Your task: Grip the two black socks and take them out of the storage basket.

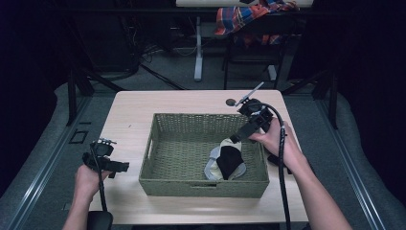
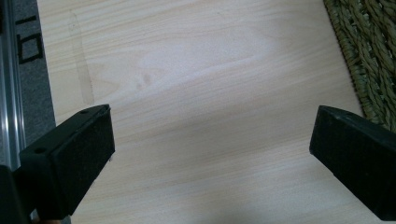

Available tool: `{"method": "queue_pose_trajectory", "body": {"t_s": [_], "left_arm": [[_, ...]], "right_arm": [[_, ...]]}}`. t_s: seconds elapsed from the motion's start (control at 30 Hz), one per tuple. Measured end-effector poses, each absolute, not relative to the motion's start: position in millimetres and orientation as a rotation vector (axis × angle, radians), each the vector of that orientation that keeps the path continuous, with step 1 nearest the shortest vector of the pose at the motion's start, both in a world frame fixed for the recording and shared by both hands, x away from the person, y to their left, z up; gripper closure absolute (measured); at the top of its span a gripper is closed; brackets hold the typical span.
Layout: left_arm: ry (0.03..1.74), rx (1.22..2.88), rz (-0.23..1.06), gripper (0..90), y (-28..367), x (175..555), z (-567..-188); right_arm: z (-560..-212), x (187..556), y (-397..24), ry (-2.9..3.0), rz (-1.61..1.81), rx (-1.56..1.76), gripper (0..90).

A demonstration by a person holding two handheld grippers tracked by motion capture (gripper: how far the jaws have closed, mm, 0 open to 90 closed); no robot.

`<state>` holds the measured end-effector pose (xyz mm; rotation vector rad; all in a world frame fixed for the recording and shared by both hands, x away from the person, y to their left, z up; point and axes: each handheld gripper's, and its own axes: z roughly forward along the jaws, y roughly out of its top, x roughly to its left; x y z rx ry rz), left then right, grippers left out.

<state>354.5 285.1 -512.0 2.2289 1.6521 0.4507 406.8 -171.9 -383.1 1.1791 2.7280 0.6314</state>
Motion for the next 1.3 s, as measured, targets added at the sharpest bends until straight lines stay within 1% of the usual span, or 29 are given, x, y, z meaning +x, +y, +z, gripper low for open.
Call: {"method": "queue_pose_trajectory", "body": {"t_s": [0.07, 0.37, 0.4, 0.5, 0.57, 0.6, 0.63, 0.67, 0.9, 1.03, 1.13, 1.23, 1.3], "left_arm": [[1.653, 2.228, 0.45, 0.2, 285, 355, -512], [1.653, 2.228, 0.448, 0.2, 285, 355, -512], [1.653, 2.228, 0.453, 0.2, 285, 355, -512], [1.653, 2.228, 0.453, 0.2, 285, 355, -512], [1.654, 2.229, 0.448, 0.2, 285, 355, -512], [1.654, 2.229, 0.447, 0.2, 285, 355, -512], [1.654, 2.229, 0.447, 0.2, 285, 355, -512], [1.654, 2.229, 0.448, 0.2, 286, 355, -512], [1.655, 2.231, 0.445, 0.2, 286, 355, -512], [1.652, 2.237, 0.442, 0.2, 285, 355, -513], [1.65, 2.237, 0.444, 0.2, 285, 355, -513], [1.654, 2.235, 0.446, 0.2, 286, 355, -513], [1.654, 2.236, 0.442, 0.2, 286, 355, -513]], "right_arm": [[-390, 409, -162, 2.746, 0.621, 1.169, 2.4], [-412, 413, -146, 2.809, 0.551, 1.157, 6.9], [-419, 413, -142, 2.812, 0.54, 1.159, 10.0], [-425, 414, -138, 2.823, 0.532, 1.163, 12.7], [-435, 414, -132, 2.84, 0.518, 1.158, 15.5], [-439, 414, -130, 2.842, 0.511, 1.158, 18.4], [-439, 414, -130, 2.842, 0.511, 1.158, 18.4], [-447, 413, -125, 2.867, 0.483, 1.151, 21.8], [-475, 412, -108, 2.915, 0.373, 1.152, 26.4], [-488, 415, -102, 2.924, 0.289, 1.157, 33.1], [-496, 418, -99, 2.926, 0.237, 1.163, 35.1], [-502, 418, -97, 2.923, 0.205, 1.15, 43.9], [-505, 419, -98, 2.926, 0.186, 1.152, 57.0]]}}
